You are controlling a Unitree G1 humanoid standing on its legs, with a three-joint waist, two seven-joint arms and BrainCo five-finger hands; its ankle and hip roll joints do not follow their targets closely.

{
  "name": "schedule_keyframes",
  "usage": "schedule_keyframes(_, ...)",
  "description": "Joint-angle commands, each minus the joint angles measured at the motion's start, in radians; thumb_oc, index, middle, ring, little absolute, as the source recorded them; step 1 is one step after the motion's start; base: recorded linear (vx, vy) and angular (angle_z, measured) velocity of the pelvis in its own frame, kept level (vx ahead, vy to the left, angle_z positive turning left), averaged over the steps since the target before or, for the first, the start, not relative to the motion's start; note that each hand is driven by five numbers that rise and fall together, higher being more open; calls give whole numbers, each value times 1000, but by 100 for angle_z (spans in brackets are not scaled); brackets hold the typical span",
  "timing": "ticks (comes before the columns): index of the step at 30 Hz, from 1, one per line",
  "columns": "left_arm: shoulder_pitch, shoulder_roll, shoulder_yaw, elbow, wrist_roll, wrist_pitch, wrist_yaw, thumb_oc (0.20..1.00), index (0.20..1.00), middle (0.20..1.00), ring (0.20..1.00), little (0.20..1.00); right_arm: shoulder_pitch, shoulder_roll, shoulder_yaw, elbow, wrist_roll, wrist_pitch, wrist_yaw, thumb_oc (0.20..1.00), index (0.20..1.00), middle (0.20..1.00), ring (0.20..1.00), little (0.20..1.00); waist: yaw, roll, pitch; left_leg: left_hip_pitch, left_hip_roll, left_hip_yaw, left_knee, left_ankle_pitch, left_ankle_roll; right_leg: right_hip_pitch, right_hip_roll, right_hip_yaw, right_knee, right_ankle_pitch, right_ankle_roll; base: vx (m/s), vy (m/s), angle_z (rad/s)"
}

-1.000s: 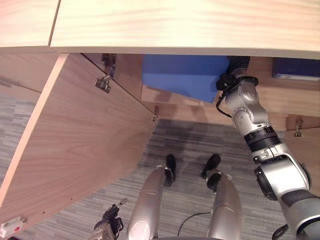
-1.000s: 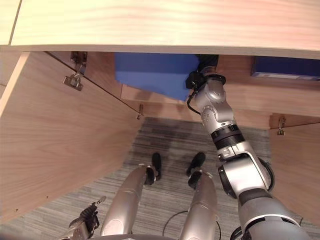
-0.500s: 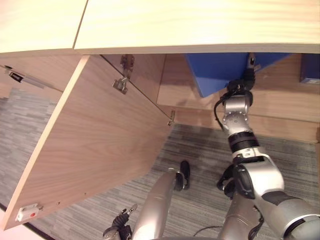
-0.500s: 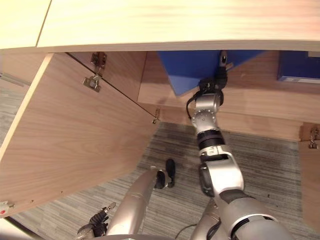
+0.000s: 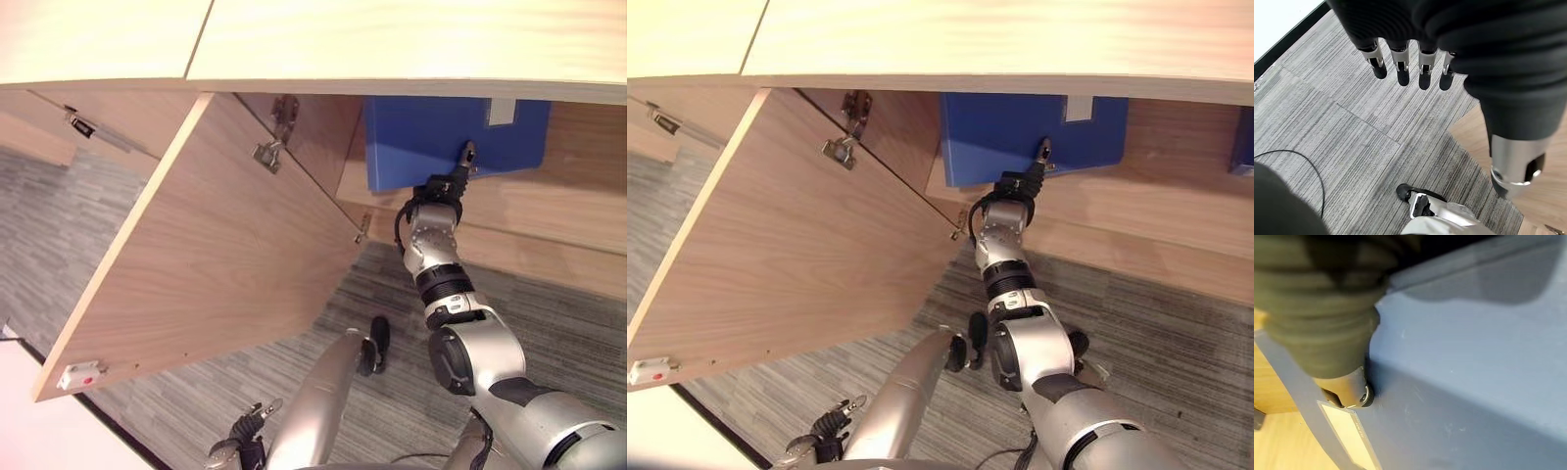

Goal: Put the empty folder in the office cabinet

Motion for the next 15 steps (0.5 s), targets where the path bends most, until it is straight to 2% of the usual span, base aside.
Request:
schedule_keyframes(1,69,60,-62,-22,4,19,-8,1000,1000,1000,1000,1000,-179,-63,31,1,-46,3,13,200,200,200,200,200,26,30,-7,-47,-30,9,0,-54,32,36,-14,73,-69,-36,74,19,-5,24)
schedule_keyframes(5,66,72,-60,-1,19,20,-12,1000,1000,1000,1000,1000,-216,-104,14,-1,-43,-9,10,200,200,200,200,200,40,33,-14,-63,-34,1,8,-54,32,25,-26,74,-55,-41,76,17,-2,12)
schedule_keyframes(7,64,84,-68,-2,31,16,-16,1000,1000,1000,1000,1000,-254,-181,6,-45,-58,-50,-7,200,200,200,200,200,47,34,-30,-81,-46,-6,15,-55,36,8,-43,84,-35,-51,77,33,16,21)
schedule_keyframes(9,63,86,-72,-6,31,16,-15,1000,1000,1000,1000,1000,-257,-198,1,-51,-61,-60,-16,200,200,200,200,200,49,34,-34,-86,-51,-6,17,-55,37,4,-50,85,-29,-54,77,16,8,23)
schedule_keyframes(11,66,90,-79,-17,31,15,-15,1000,1000,1000,1000,1000,-271,-252,-17,-62,-69,-89,-40,200,200,200,200,200,50,35,-48,-98,-59,-9,18,-54,39,-5,-64,87,-17,-63,75,24,12,13)
schedule_keyframes(15,71,95,-84,-29,32,20,-9,1000,1000,1000,1000,1000,-279,-286,-38,-79,-85,-112,-75,200,200,200,200,200,51,37,-60,-112,-67,-10,19,-54,41,-20,-76,93,-2,-69,74,20,15,14)
